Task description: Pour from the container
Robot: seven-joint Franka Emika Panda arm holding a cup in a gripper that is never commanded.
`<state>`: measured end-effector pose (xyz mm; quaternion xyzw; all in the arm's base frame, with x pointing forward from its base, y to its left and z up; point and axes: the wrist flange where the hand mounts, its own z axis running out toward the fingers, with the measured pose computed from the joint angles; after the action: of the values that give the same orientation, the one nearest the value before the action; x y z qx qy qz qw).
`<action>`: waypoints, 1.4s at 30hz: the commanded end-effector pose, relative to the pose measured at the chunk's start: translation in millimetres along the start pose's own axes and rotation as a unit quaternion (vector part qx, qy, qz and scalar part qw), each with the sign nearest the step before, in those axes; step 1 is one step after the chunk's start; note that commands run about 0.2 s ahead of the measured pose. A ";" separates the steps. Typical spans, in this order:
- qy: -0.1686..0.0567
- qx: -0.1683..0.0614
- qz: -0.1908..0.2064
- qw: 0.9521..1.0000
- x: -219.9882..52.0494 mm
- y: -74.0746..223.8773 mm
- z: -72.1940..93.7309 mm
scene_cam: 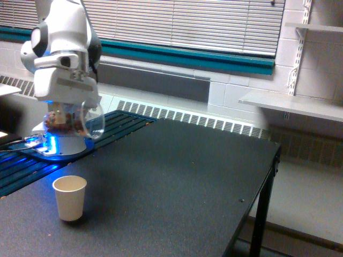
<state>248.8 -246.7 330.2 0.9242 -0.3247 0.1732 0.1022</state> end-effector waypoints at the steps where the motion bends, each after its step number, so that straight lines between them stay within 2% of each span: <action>1: -0.010 -0.017 0.022 1.000 -17.6 17.5 5.2; 16: -0.030 -0.054 0.020 0.998 -33.4 37.1 18.8; 26: -0.046 -0.063 0.004 0.997 -38.1 35.5 30.8; 42: -0.053 -0.083 -0.013 0.995 -29.1 38.4 43.7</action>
<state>213.4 -273.7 286.6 0.9278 -0.3207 0.0992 0.1626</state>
